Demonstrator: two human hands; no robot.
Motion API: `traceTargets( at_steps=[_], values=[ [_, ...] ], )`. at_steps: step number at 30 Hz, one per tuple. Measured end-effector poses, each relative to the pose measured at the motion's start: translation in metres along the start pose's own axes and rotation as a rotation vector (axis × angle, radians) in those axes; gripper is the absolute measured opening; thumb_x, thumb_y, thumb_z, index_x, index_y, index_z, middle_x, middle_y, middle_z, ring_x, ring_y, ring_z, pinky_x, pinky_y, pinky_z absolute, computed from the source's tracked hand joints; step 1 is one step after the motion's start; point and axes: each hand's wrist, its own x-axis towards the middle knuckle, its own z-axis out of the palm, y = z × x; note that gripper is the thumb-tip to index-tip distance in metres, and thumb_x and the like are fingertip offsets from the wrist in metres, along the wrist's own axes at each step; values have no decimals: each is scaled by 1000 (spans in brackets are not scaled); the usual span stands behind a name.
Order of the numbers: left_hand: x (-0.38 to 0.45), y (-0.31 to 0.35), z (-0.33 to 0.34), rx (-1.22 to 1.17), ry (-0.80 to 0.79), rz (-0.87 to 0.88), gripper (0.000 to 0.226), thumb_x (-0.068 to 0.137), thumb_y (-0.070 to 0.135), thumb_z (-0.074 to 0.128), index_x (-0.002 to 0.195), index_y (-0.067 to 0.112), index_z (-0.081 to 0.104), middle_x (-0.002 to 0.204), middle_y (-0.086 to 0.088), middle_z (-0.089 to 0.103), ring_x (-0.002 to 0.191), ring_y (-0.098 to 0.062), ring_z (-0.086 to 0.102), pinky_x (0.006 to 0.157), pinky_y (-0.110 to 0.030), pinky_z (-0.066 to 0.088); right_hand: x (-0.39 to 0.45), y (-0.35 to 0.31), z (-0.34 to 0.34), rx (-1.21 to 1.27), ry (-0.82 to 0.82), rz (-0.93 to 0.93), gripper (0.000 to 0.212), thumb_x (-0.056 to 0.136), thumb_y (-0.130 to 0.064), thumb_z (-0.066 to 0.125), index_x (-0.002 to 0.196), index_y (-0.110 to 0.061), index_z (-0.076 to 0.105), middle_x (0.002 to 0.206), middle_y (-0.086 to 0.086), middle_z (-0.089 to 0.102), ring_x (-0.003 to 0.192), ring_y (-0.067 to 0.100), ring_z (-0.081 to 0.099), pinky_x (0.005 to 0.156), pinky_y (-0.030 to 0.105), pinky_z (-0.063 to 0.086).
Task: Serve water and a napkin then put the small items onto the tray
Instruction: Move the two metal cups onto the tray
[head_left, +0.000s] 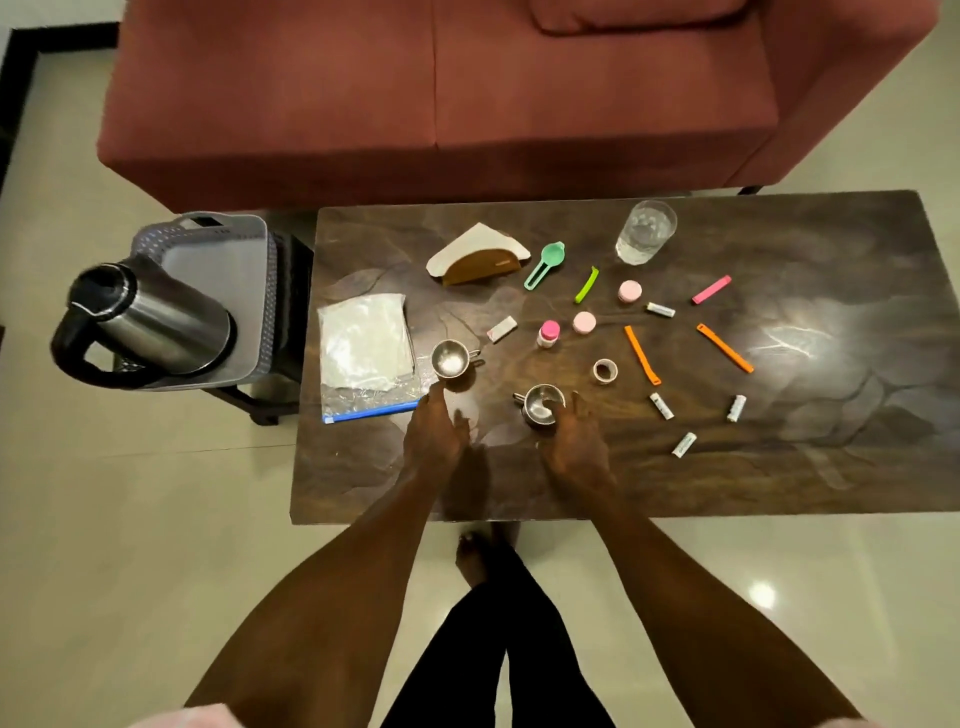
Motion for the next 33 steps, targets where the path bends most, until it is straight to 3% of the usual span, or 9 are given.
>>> traceTargets(
  at_steps=[4,9,12,19,23,29,33],
  values=[
    [38,-8,14,20,41,8,53,89,22,65,135,10,41,137,-13,47,119,-31,53,94,-45,51,22,14,24,-16,29,-76,63,89,-25,67,145,-15,40,159,11,23,141,32,32,108,43,38],
    [67,-6,16,18,60,-14,87,79,20,76,148,16,23,149,-7,40,130,-33,47,100,-51,45,40,9,30,35,93,-80,78,87,-28,69,149,-11,25,153,10,34,132,32,44,100,48,48],
    [79,-2,15,115,41,-44,94,78,27,78,150,22,17,152,-3,37,131,-33,46,98,-53,44,49,5,28,24,58,-60,81,84,-26,73,149,-16,26,150,6,37,130,30,46,99,47,48],
    [94,6,11,136,20,-24,71,77,38,77,135,26,37,131,-3,53,112,-32,59,87,-47,49,55,5,19,64,37,-66,80,79,-25,78,145,-15,34,143,8,44,130,30,45,101,46,47],
    [92,22,-2,114,57,-106,62,76,44,75,123,22,41,121,-2,57,105,-32,62,82,-42,47,54,-11,3,96,92,-120,79,74,-27,80,141,-12,41,137,9,50,126,30,49,98,44,49],
    [88,47,-57,2,160,-181,73,68,58,75,118,18,41,118,-3,55,107,-31,59,85,-42,48,63,-75,-32,129,147,-267,70,71,-31,77,133,-14,50,127,8,59,114,32,56,91,44,51],
    [102,51,-124,15,199,-180,62,67,48,77,109,18,43,114,-1,56,104,-31,60,80,-38,46,77,-139,-55,84,194,-394,74,66,-32,78,132,-15,52,127,6,60,111,33,55,87,45,51]
  ],
)
